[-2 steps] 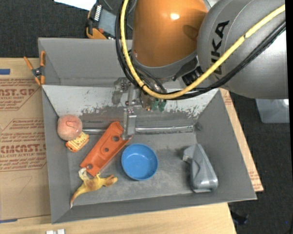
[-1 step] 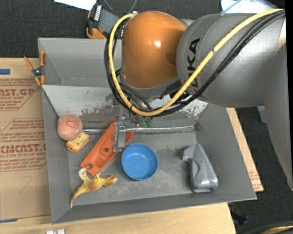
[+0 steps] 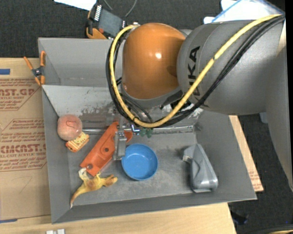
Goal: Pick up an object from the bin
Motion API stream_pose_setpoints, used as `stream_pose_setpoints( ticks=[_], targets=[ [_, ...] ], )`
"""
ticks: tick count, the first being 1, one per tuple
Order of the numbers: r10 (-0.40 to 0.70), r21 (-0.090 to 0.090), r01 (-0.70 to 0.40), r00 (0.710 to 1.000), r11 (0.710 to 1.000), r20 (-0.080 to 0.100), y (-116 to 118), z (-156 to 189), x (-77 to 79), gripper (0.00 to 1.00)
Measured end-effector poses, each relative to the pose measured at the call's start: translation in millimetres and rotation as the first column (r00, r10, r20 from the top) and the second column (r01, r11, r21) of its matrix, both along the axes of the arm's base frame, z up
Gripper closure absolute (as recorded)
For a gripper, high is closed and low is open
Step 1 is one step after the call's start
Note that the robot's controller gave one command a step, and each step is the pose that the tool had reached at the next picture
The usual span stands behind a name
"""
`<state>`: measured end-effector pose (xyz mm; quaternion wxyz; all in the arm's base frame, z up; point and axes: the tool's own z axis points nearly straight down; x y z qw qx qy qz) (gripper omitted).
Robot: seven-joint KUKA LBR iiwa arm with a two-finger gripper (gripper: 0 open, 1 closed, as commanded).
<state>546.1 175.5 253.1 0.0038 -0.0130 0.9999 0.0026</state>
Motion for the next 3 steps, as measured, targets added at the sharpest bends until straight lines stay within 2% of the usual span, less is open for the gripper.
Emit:
stream_pose_setpoints(
  ticks=[1,2,3],
  targets=[
    [0.015,0.0,-0.015,1.0,1.0,0.001,22,-62,-22.7,0.0],
    [-0.063,0.004,0.063,0.998,0.998,0.007,26,-47,29.6,0.0],
    [0.035,-0.005,-0.035,0.999,0.999,-0.021,20,-127,-9.0,0.0]
  ],
)
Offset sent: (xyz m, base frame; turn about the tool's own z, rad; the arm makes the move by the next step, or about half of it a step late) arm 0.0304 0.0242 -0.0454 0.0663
